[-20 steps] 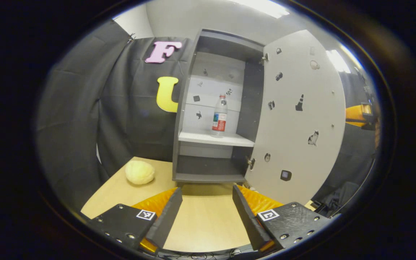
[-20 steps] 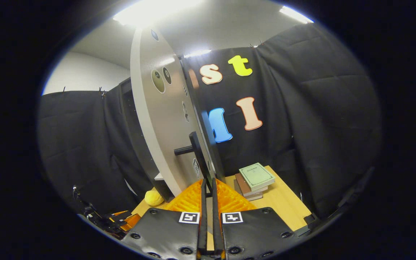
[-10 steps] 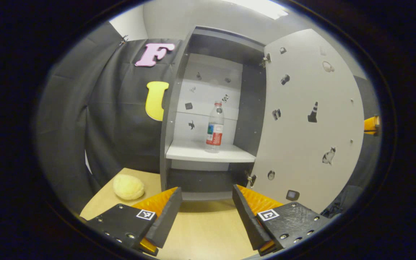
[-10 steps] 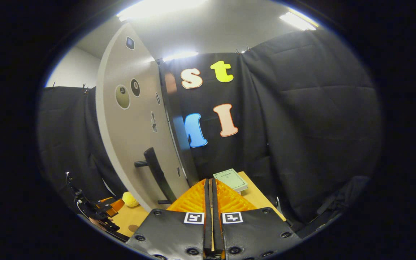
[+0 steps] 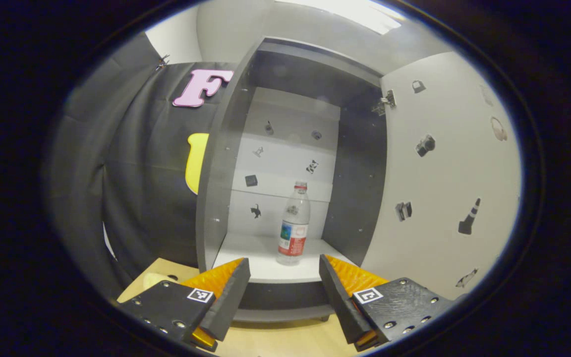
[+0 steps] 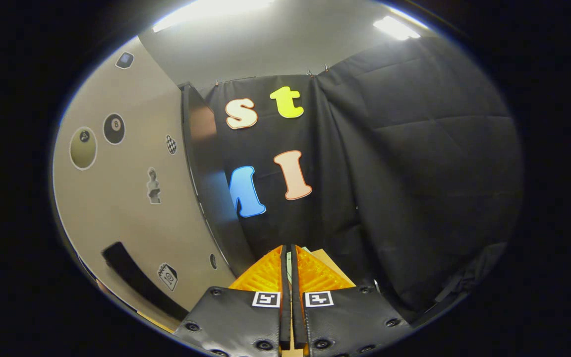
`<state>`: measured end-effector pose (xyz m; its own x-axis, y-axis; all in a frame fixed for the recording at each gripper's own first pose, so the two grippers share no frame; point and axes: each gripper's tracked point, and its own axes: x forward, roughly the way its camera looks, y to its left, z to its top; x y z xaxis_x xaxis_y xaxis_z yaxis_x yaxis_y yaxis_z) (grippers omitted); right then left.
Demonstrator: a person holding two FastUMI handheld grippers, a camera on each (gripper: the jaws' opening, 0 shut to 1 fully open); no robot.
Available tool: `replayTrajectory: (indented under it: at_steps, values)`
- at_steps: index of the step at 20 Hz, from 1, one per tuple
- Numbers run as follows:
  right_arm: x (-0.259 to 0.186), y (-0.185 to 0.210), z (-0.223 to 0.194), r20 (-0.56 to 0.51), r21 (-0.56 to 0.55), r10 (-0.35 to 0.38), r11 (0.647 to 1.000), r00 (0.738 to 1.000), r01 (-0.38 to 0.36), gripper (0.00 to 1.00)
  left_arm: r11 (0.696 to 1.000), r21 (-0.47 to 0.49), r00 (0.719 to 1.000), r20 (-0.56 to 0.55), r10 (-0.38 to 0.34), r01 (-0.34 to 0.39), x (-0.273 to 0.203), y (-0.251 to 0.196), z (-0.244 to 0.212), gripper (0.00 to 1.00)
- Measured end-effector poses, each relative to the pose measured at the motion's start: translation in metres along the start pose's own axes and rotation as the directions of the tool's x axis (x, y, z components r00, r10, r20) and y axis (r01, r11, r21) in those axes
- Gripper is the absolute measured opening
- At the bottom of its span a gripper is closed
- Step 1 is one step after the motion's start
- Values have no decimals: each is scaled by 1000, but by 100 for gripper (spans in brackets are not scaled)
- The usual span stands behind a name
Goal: Open the cabinet door with the right hand, grasp the bottle in the cabinet with the left hand and place it on the coaster, then close the cabinet door with the right hand.
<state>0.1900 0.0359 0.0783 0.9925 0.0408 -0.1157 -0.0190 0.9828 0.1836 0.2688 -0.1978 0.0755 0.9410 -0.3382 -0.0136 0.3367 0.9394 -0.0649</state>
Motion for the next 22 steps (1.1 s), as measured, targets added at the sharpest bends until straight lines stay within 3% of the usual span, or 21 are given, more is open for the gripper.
replayTrajectory:
  at_steps: [2,3,4,5,6,7,10,13,15,17,21,22]
  values:
    - [14,-2,-3,-4,-2,-6,1000,1000,6,0,999,40,1000,-7,8,-7,23,2,10,84]
    - [22,-2,-6,-10,-4,-3,1000,1000,2,13,998,57,1000,-4,10,-10,36,4,14,84]
    - [28,-4,-10,-18,-9,-7,1000,1000,6,7,998,70,1000,-7,9,-9,48,3,14,84]
    - [34,-8,-12,-24,-20,-21,1000,1000,20,17,997,77,1000,-10,2,-1,59,2,14,86]
    - [40,-13,-14,-26,-28,-35,999,999,34,7,997,79,1000,-10,-7,8,71,-1,15,84]
    - [45,-15,-16,-30,-30,-36,999,999,35,19,997,79,1000,-11,-17,18,81,-2,14,84]
    - [56,-25,-24,-41,-25,-63,998,997,62,30,996,73,998,-19,-57,59,115,-17,11,84]
    - [61,-43,-31,-58,-27,-112,994,992,110,29,991,103,997,-18,-80,82,145,-26,6,84]
    - [65,-50,-33,-65,-23,-129,992,990,127,45,991,111,997,-25,-76,78,161,-28,-2,84]
    - [69,-57,-33,-62,-22,-146,989,987,144,46,990,125,998,-27,-62,65,178,-25,-9,84]
    - [78,-70,-37,-75,-14,-181,983,981,181,84,993,77,996,-34,-87,89,201,-28,-20,84]
    - [79,-73,-37,-74,-7,-189,982,979,189,84,993,62,994,-38,-99,101,206,-30,-23,84]
